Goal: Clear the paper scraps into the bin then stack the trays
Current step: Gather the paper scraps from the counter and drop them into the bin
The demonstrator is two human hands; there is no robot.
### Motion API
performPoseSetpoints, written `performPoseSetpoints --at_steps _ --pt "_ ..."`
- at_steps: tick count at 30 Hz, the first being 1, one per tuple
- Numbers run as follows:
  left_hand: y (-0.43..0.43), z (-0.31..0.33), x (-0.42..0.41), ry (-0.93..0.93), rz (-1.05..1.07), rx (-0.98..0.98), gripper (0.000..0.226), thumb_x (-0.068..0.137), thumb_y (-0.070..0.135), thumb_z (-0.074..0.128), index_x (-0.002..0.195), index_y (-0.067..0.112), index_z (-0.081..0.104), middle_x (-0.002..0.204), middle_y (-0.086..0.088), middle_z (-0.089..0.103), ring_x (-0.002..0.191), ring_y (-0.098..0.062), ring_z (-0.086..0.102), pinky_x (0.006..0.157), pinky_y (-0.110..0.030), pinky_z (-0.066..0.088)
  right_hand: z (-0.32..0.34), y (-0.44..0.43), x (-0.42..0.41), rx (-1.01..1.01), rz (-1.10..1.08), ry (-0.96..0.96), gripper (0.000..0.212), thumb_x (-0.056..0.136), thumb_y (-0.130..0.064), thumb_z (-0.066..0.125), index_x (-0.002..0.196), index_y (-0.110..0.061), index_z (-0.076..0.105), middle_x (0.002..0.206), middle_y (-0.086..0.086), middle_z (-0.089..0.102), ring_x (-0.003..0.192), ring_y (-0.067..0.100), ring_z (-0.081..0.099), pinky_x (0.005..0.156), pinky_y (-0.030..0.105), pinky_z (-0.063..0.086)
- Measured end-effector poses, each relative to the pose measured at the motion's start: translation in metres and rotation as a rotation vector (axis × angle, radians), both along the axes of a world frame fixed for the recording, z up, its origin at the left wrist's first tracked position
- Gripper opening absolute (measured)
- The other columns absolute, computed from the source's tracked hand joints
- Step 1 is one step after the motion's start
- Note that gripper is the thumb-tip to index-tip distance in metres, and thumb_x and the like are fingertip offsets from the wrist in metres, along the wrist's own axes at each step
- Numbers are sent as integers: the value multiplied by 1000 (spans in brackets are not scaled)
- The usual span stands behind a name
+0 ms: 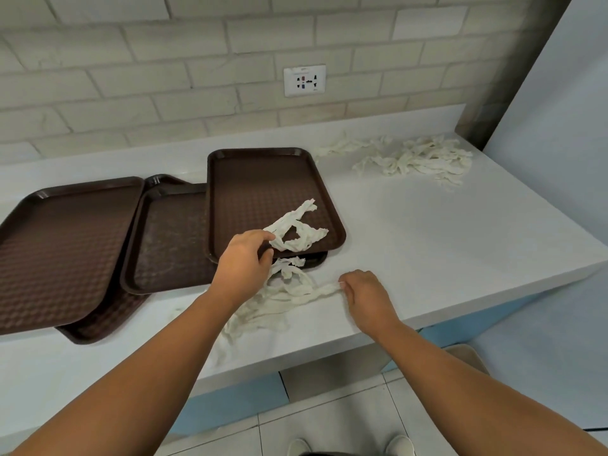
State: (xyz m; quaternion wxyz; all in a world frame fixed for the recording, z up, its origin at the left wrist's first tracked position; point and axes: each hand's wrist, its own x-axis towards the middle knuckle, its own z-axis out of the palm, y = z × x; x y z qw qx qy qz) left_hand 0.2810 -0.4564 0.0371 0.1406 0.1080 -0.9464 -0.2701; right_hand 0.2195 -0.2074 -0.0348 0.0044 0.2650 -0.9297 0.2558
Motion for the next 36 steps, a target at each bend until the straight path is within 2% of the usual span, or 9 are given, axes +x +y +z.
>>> performPoseSetpoints --at_steps 5,9,17,20,22,24,28,32,36 --pt "-7 -4 -14 15 -8 -19 28 96 21 58 124 22 62 125 7 62 119 -13 49 94 -26 44 30 8 -4 -219 -241 -161 22 105 -24 37 106 -13 56 93 1 59 85 16 58 77 24 46" --pt "-12 -6 -37 5 -2 -43 26 97 24 57 122 23 63 124 5 63 118 -17 50 92 -31 46 53 9 -11 -407 -307 -261 29 105 -34 32 99 -11 48 85 0 55 76 11 53 64 16 40" --pt "-28 -7 -88 -111 11 -91 29 99 26 54 126 20 63 124 -2 63 117 -24 54 96 -40 49 60 13 -32 -526 -343 -252 13 101 -29 47 101 -17 51 105 2 65 92 20 66 81 44 58" --pt "-33 -9 -108 -187 -1 -106 31 98 29 56 127 20 62 124 -5 63 113 -25 58 94 -40 51 62 18 -36 -497 -369 -182 12 102 -21 46 95 -12 49 103 1 65 87 14 64 78 37 58" --pt "-33 -12 -119 -240 -13 -112 34 99 33 55 129 20 61 125 -5 63 113 -25 58 94 -40 51 62 21 -37 -454 -364 -146 11 101 -14 45 91 -10 49 95 -7 64 77 3 61 68 15 51" --pt "-31 -14 -128 -281 -25 -126 35 99 36 54 130 21 60 126 -5 62 113 -25 58 93 -41 52 58 23 -39 -406 -352 -118 12 100 -8 46 89 -11 50 91 -11 64 72 -2 59 62 7 42" --pt "-28 -17 -139 -329 -34 -163 30 98 40 56 123 26 64 114 -2 65 96 -21 62 78 -37 55 45 20 -42 -372 -366 -119 8 99 -9 46 92 -11 47 83 6 62 67 9 54 56 14 39" --pt "-29 -20 -142 -354 -1 -173 23 96 39 59 110 24 68 96 1 66 80 -16 62 67 -33 53 32 18 -43 -338 -372 -220 6 100 -15 46 99 -14 40 74 1 50 62 12 48 54 19 34" --pt "-32 -15 -144 -260 46 -25 20 97 33 59 110 20 68 90 1 68 77 -16 63 70 -34 54 11 25 -43 -78 -240 -195 44 85 -49 64 108 -20 41 88 -8 49 77 11 50 63 24 39"
